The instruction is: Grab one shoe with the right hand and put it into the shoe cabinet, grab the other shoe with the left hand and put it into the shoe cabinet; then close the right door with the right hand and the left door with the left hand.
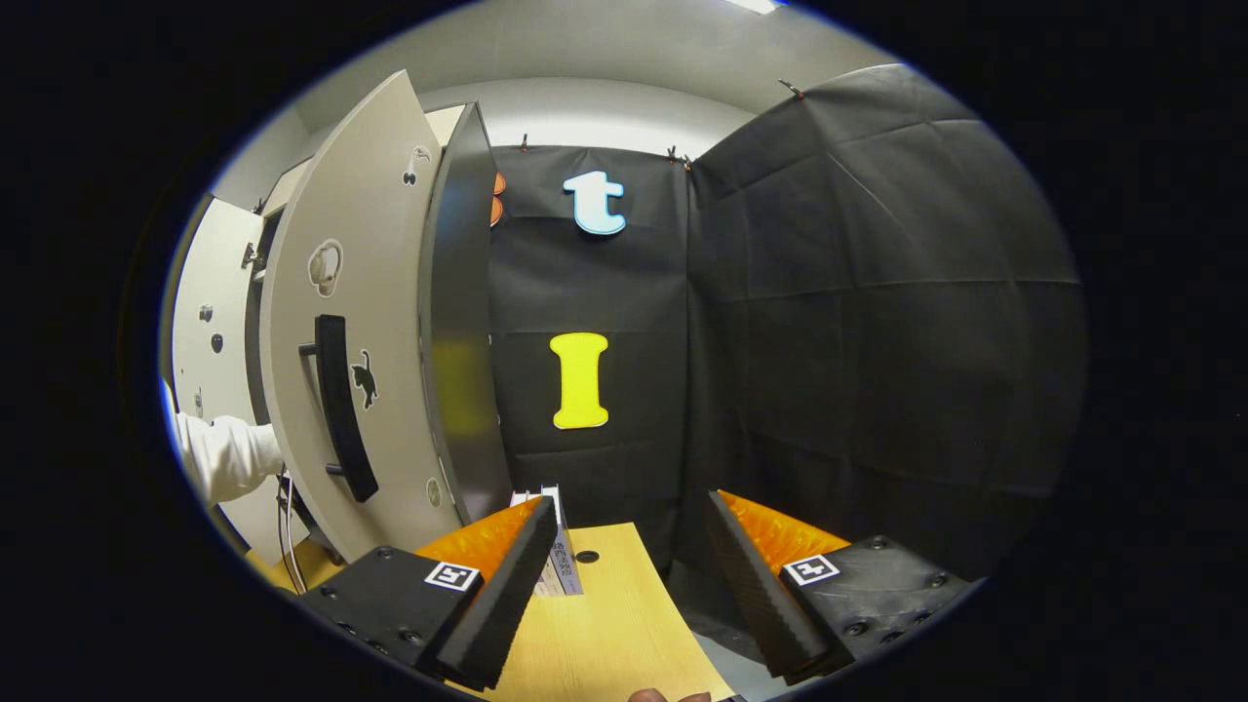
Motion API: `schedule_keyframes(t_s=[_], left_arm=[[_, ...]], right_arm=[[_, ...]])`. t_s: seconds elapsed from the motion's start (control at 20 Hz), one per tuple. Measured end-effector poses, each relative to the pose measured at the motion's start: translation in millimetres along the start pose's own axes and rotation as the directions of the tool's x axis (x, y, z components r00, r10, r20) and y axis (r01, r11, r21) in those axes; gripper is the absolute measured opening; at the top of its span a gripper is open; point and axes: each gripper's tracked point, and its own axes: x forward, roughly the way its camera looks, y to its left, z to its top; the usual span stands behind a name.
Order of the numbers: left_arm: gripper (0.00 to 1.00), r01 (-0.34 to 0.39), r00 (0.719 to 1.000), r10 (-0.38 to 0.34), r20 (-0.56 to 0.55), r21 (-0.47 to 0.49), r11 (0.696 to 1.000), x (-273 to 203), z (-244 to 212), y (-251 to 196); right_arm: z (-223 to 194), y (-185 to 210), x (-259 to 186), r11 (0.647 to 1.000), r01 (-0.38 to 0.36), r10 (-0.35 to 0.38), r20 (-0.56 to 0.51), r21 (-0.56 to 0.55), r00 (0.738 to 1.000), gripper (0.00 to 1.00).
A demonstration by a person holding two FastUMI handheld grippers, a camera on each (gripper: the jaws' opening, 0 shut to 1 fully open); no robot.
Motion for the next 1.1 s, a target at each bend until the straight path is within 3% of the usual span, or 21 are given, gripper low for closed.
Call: schedule_keyframes(t_s=[0.2, 0.4, 0.45, 0.5, 0.65, 0.8, 0.95, 1.1], left_arm=[[0.23, 0.006, 1.000, -0.007, 0.009, 0.041, 0.999, -12.0, 0.4, 0.3], [0.60, 0.018, 0.999, -0.023, 0.037, 0.133, 0.991, -27.0, 1.9, 2.3], [0.62, 0.025, 0.998, -0.034, 0.054, 0.148, 0.989, -32.2, 2.9, 0.8], [0.72, 0.039, 0.997, -0.050, 0.066, 0.151, 0.988, -37.9, 3.8, -0.6], [0.81, 0.083, 0.989, -0.098, 0.108, 0.140, 0.987, -61.5, 6.0, -3.2], [0.96, 0.152, 0.968, -0.172, 0.182, 0.118, 0.981, -93.3, 12.4, -9.4], [0.96, 0.224, 0.933, -0.244, 0.263, 0.104, 0.969, -140.1, 19.6, -12.1], [0.97, 0.251, 0.904, -0.274, 0.327, 0.114, 0.961, -187.8, 25.0, -7.6]], right_arm=[[-2.8, 4.7, -5.5, 1.000, 0.000, 0.000, -0.008, 0.007, 1.000, 0.98], [2.8, 12.1, -14.3, 1.000, -0.004, 0.004, 0.003, 0.007, 1.000, 0.98], [2.7, 15.0, -17.3, 1.000, -0.009, 0.009, 0.002, 0.008, 1.000, 0.98], [2.9, 18.7, -21.5, 1.000, -0.014, 0.014, 0.000, 0.011, 1.000, 0.98], [4.3, 26.3, -29.5, 1.000, -0.018, 0.018, -0.003, 0.014, 1.000, 0.97], [11.8, 39.5, -36.5, 0.999, -0.029, 0.029, 0.006, 0.014, 1.000, 0.97], [21.5, 57.1, -43.3, 0.999, -0.051, 0.051, 0.019, 0.005, 0.999, 0.97], [30.0, 71.5, -46.4, 0.998, -0.068, 0.068, 0.027, 0.010, 0.997, 0.97]])
